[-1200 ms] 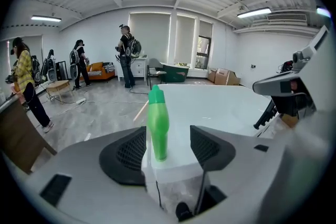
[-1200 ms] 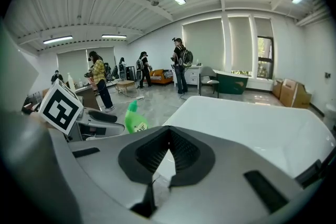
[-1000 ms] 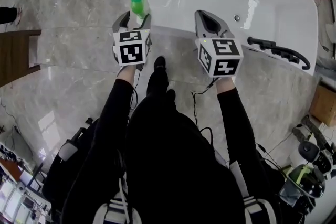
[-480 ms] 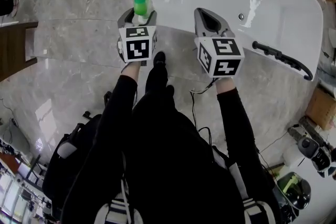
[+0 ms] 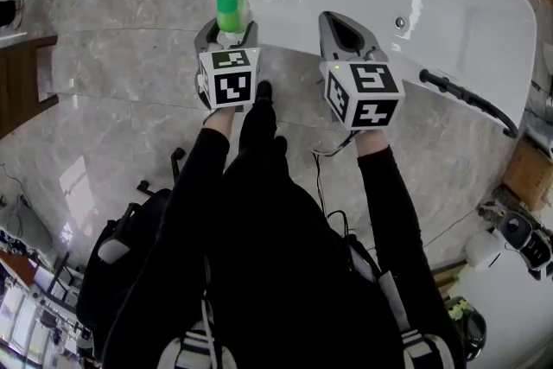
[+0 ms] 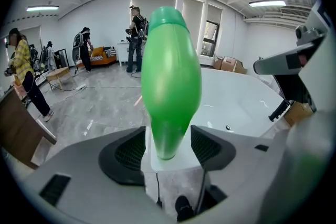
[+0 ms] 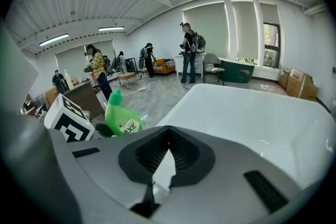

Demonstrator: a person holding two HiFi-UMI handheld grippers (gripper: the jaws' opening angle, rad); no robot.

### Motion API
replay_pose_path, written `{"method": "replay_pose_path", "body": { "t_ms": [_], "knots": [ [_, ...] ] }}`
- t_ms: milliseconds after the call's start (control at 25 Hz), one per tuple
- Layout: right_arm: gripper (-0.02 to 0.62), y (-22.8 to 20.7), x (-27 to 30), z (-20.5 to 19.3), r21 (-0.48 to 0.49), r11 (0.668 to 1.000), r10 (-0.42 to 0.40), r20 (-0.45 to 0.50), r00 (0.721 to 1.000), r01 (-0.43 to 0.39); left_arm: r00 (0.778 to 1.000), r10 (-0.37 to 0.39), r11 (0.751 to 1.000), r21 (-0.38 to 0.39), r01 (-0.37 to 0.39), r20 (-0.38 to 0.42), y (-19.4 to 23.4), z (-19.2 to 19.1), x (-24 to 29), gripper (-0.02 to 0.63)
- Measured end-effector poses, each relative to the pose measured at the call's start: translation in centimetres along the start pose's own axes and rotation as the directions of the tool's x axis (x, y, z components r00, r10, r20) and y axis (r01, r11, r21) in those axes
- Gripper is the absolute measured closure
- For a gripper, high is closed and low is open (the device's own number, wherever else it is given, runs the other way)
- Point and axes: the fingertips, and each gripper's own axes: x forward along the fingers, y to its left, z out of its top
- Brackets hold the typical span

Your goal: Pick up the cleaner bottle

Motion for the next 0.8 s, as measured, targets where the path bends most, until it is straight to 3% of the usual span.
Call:
{"method": "replay_pose_path", "body": {
  "t_ms": [560,800],
  "knots": [
    [0.594,-0.4,1.6,-1.8,0.016,1.0,0.014,-0.042,0.999,-0.014,0.999,0.036,0.999,0.016,-0.036,0.004,-0.6,-1.2,2.3,0.334],
    [0.594,-0.6,1.8,-2.6,0.025,1.0,0.019,-0.053,0.998,-0.018,0.996,0.086,0.996,0.006,-0.086,0.037,-0.3,-1.1,3.0,0.334]
  ]
}}
